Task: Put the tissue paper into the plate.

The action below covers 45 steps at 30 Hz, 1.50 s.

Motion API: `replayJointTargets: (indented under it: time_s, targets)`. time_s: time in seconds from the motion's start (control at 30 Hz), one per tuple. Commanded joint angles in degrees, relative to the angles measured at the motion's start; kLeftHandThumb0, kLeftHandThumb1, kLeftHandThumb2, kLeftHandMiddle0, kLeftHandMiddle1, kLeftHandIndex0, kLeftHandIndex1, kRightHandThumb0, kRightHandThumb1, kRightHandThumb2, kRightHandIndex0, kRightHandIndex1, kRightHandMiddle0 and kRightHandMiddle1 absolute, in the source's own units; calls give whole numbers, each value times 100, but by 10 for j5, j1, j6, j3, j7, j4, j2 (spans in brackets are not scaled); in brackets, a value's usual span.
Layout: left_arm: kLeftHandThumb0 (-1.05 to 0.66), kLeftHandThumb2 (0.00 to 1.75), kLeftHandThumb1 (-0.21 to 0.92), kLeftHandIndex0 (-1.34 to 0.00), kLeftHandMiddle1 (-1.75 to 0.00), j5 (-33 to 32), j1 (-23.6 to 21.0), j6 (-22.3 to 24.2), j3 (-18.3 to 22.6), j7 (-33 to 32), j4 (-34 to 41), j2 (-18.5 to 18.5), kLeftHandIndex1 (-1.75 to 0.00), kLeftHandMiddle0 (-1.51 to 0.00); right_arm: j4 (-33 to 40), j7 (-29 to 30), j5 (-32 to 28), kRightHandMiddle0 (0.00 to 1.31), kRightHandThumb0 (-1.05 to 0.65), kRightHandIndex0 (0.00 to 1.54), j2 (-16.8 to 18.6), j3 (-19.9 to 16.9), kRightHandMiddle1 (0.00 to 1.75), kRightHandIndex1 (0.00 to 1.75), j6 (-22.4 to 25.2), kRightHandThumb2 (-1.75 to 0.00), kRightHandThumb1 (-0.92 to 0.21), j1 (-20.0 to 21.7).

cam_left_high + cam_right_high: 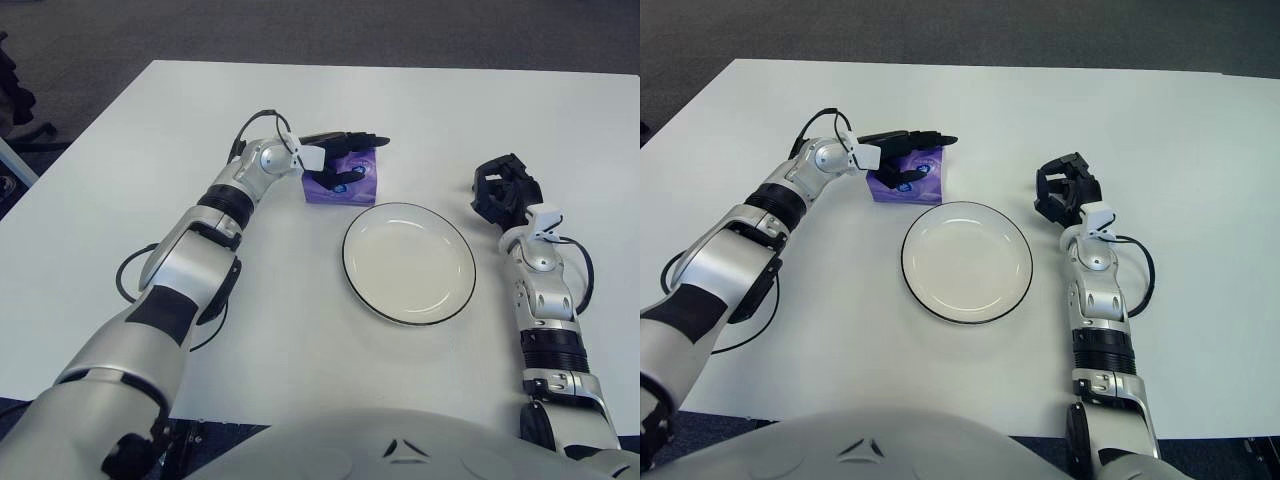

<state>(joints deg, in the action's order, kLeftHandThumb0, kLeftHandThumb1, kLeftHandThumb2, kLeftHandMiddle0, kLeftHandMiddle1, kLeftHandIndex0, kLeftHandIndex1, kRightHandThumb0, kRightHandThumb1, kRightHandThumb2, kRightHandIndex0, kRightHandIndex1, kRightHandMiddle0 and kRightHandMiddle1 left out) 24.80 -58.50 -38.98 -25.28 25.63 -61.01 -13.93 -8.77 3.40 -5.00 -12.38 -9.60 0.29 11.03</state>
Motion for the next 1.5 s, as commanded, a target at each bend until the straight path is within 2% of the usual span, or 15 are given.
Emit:
replayJointTargets:
  time_s: [0.0, 0.23, 0.4, 0.8, 0.9, 1.07, 1.13, 1.17, 1.33, 1.47]
  targets:
    - [-105, 72, 92, -16, -1, 57, 27, 3, -37, -24, -8, -20, -2, -23, -28, -2, -1, 36, -38, 88, 32, 5, 175, 175, 11, -86, -67, -63]
    - [-105, 69, 92, -16, 0, 123, 19, -20, -82, -86, 7, -39, -2, -18, -22, -2, -2, 36, -38, 88, 30, 4, 175, 175, 17, -86, -67, -64]
    - [-105, 66, 92, -13, 0, 166, 10, -18, -113, -111, 16, -45, -1, -14, -17, -2, -2, 36, -38, 88, 29, 3, 175, 175, 23, -85, -67, -63]
    - [-105, 64, 92, -11, 0, 206, 5, -4, -147, -140, 35, -50, 0, -12, -6, -2, -5, 35, -38, 88, 29, 1, 175, 175, 34, -85, -67, -65]
    - [-105, 63, 92, -11, -3, 216, 4, -2, -153, -150, 38, -53, 0, -17, -4, -2, -6, 35, -38, 88, 30, 0, 175, 175, 35, -84, -67, -65]
    - [-105, 63, 92, -18, -4, 240, -1, 2, -171, -185, 26, -53, -3, -38, -2, -3, -9, 35, -38, 87, 30, -2, 175, 175, 37, -84, -68, -65]
    - [-105, 61, 92, -25, -9, 244, -3, 2, -174, -194, 21, -52, -6, -50, -2, -3, -10, 35, -38, 87, 30, -2, 175, 175, 37, -84, -68, -65]
    - [-105, 59, 92, -28, -15, 245, -3, 2, -175, -197, 19, -51, -6, -52, -2, -3, -10, 35, -38, 87, 30, -3, 175, 175, 37, -84, -68, -66]
    - [-102, 50, 92, -52, -91, 242, -5, 6, -180, -206, 2, -43, -6, -38, 0, -3, -12, 34, -38, 87, 31, -4, 175, 175, 36, -83, -69, -66]
    - [-98, 46, 92, -63, -110, 208, -2, -2, -164, -189, -25, -31, -11, -34, 0, -3, -14, 34, -38, 87, 32, -4, 175, 175, 35, -82, -69, -66]
